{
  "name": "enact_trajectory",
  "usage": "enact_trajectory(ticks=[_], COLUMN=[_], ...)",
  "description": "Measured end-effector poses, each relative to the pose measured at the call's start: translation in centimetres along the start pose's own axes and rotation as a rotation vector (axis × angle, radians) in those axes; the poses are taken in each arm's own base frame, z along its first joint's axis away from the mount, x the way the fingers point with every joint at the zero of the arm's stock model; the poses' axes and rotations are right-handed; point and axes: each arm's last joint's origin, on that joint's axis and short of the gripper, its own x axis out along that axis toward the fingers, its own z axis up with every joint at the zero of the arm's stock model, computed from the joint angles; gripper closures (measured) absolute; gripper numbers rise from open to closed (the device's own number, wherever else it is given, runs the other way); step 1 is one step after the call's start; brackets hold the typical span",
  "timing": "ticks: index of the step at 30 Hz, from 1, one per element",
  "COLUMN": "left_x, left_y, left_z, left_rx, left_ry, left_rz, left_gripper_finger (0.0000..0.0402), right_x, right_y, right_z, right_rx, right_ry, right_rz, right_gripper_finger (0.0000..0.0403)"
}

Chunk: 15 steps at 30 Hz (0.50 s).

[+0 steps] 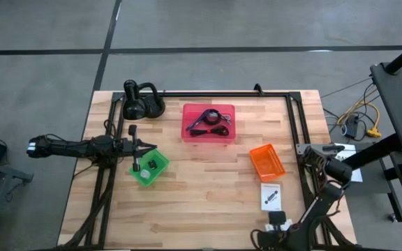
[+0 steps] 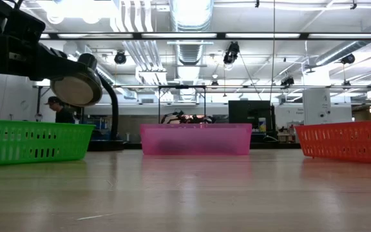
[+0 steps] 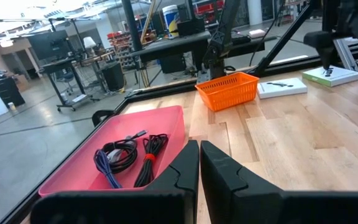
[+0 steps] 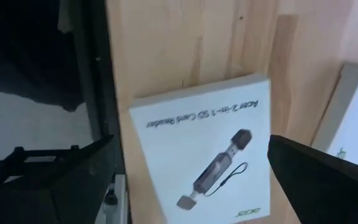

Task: Pick and place items into bin
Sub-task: Put the top card reader box into the orange bin

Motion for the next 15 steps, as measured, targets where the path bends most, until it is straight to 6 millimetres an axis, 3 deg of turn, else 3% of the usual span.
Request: enact_trajectory(ticks=[15], left_x=[0.0], left_y=[0.0], left_z=[0.0], left_rx=[-0.001], left_ry=[-0.001], left_rz=[0.0], left_gripper_finger=[0.0402], right_x=[2.5], right_y=[0.1], right_z=[0.4], right_rx=[-0.098], right_ry=[0.049], right_rz=[-0.066], right_gripper_finger=[0.0005])
